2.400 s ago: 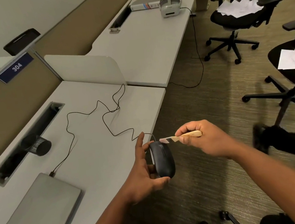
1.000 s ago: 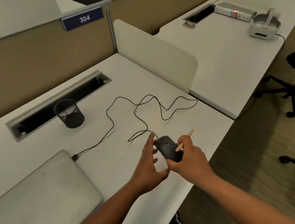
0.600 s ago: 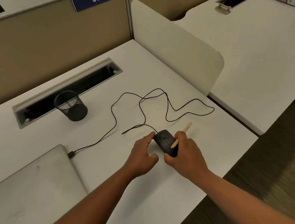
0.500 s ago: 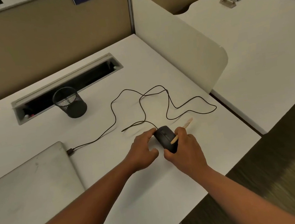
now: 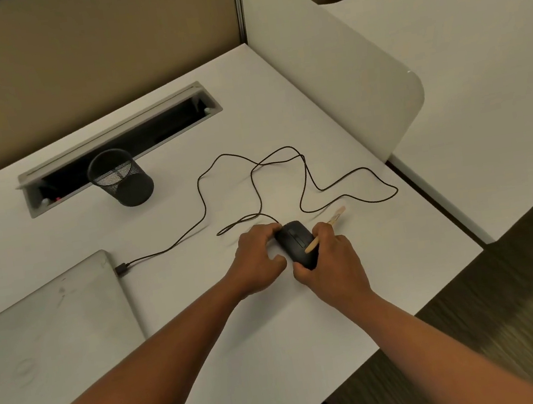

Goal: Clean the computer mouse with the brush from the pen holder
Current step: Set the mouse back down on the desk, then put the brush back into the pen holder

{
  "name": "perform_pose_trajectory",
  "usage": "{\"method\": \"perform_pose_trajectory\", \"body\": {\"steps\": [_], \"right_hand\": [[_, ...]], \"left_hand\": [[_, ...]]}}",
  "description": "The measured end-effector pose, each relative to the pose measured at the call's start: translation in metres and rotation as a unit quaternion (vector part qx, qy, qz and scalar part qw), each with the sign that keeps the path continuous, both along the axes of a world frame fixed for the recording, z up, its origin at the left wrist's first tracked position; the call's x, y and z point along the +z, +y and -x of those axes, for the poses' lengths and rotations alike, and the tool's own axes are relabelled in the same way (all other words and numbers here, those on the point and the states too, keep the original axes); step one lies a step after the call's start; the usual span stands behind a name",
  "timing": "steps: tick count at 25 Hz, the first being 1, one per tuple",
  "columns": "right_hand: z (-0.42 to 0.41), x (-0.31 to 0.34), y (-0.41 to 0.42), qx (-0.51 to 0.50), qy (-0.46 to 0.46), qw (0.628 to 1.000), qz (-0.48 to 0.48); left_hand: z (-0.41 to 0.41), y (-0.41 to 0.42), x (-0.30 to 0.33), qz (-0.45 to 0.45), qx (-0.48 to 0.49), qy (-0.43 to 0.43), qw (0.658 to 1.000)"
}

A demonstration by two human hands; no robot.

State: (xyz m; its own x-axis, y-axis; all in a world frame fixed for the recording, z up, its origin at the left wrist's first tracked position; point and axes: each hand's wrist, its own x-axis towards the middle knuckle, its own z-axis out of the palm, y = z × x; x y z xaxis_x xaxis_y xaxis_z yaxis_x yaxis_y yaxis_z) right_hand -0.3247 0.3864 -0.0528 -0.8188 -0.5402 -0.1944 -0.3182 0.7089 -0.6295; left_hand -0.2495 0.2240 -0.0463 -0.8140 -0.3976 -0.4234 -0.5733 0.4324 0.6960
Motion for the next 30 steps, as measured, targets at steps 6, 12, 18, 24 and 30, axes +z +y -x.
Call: {"method": "perform_pose_trajectory", "body": {"steps": [6, 12, 18, 24, 30], "right_hand": [[0.000, -0.002, 0.002, 0.006, 0.003, 1.000, 0.007], [0.000, -0.007, 0.003, 0.011, 0.009, 1.000, 0.015], [0.001, -0.003, 0.012, 0.023, 0.027, 0.999, 0.039], [-0.004, 0.022, 0.025, 0.003, 0.186, 0.970, 0.157], [-0.006, 0.055, -0.012, 0.049, 0.155, 0.954, 0.250]], "left_hand": [[0.001, -0.001, -0.002, 0.003, 0.004, 0.006, 1.000], [-0.001, -0.001, -0.007, 0.010, -0.005, 0.008, 1.000], [-0.004, -0.003, -0.009, 0.005, -0.013, 0.009, 1.000], [-0.027, -0.006, -0.002, 0.022, -0.013, 0.023, 0.999], [-0.090, -0.035, 0.008, 0.089, 0.063, 0.027, 0.994]]}}
